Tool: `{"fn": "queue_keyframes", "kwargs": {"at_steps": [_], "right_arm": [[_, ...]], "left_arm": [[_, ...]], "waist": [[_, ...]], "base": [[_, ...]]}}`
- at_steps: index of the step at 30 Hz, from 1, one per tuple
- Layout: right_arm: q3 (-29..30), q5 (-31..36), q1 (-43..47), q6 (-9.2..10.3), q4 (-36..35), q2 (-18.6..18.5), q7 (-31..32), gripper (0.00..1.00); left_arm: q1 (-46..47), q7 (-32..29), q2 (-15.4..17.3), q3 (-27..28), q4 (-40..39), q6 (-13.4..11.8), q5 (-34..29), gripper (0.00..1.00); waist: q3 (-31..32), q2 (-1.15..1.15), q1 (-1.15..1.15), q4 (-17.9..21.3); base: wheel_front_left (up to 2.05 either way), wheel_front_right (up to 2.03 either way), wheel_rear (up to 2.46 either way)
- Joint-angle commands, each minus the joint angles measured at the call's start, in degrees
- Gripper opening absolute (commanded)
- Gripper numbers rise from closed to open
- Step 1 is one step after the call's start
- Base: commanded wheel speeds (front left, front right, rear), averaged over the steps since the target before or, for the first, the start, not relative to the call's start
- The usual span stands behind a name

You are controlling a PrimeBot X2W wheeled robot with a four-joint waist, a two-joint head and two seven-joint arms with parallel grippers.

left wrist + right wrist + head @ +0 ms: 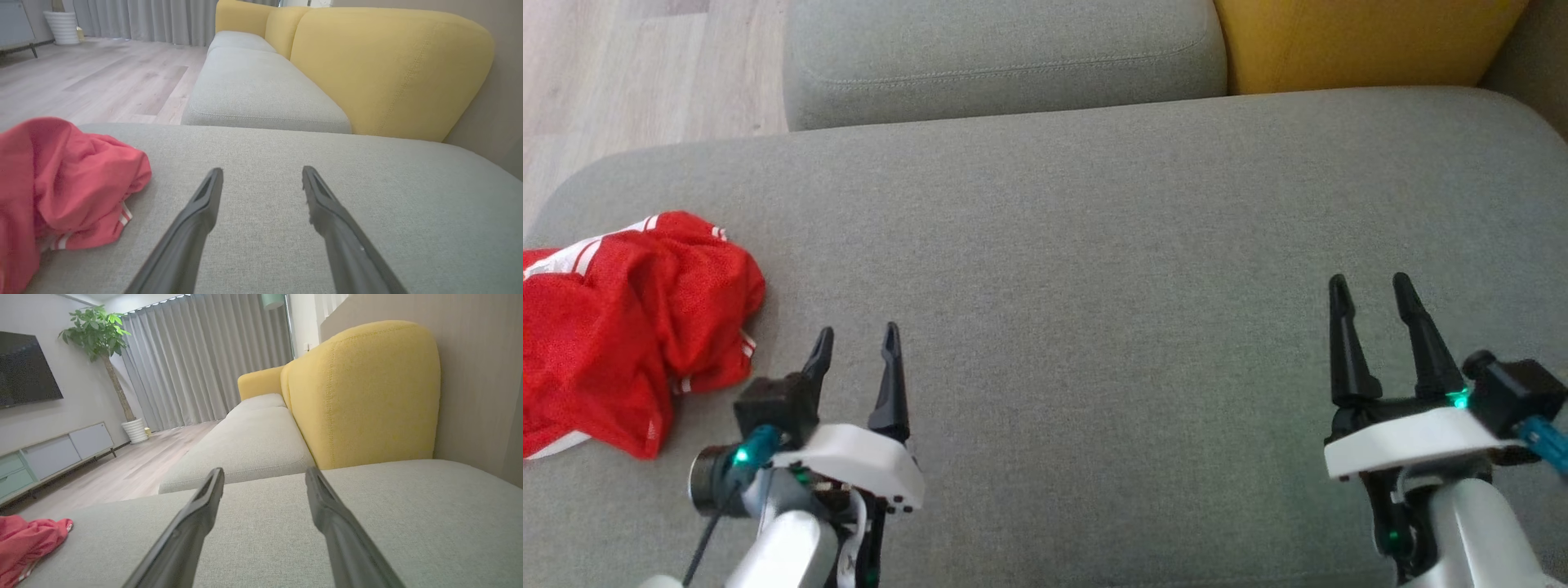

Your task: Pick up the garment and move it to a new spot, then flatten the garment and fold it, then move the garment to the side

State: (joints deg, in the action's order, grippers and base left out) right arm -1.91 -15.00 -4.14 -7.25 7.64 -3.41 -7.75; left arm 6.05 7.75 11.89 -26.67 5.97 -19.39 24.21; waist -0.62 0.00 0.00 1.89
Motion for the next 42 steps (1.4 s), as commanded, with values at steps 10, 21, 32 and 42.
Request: {"fn": "queue_keyframes", "kwargs": {"at_steps": [10, 21, 32, 42], "right_arm": [[-2.8, 6.9, -2.5, -0.20, -2.5, 0.1, -2.5, 1.00], [-3.6, 8.9, -2.4, -0.21, -1.1, 0.4, -4.2, 1.00], [-5.0, 5.0, -2.8, -0.23, 2.7, 0.5, -6.0, 1.00], [-5.8, 4.7, -3.5, -0.24, 5.4, 0.5, -6.3, 1.00]], "left_arm": [[4.9, 2.5, 2.5, -2.3, 0.5, -5.9, -3.3, 1.00], [3.9, 4.2, 1.0, -1.0, -1.7, -6.2, -4.9, 1.00], [0.2, 6.1, -4.4, 5.3, -0.3, 2.3, -6.3, 1.00], [-1.0, 7.2, -8.1, 10.8, 6.0, 7.4, -10.4, 1.00]], "waist": [[0.1, 0.00, 0.00, 0.0], [0.1, 0.00, 0.00, 0.2], [0.2, 0.00, 0.00, 0.7], [0.3, 0.00, 0.00, 1.0]], "base": [[0.00, 0.00, 0.00], [0.00, 0.00, 0.00], [0.00, 0.00, 0.00], [0.00, 0.00, 0.00]]}}
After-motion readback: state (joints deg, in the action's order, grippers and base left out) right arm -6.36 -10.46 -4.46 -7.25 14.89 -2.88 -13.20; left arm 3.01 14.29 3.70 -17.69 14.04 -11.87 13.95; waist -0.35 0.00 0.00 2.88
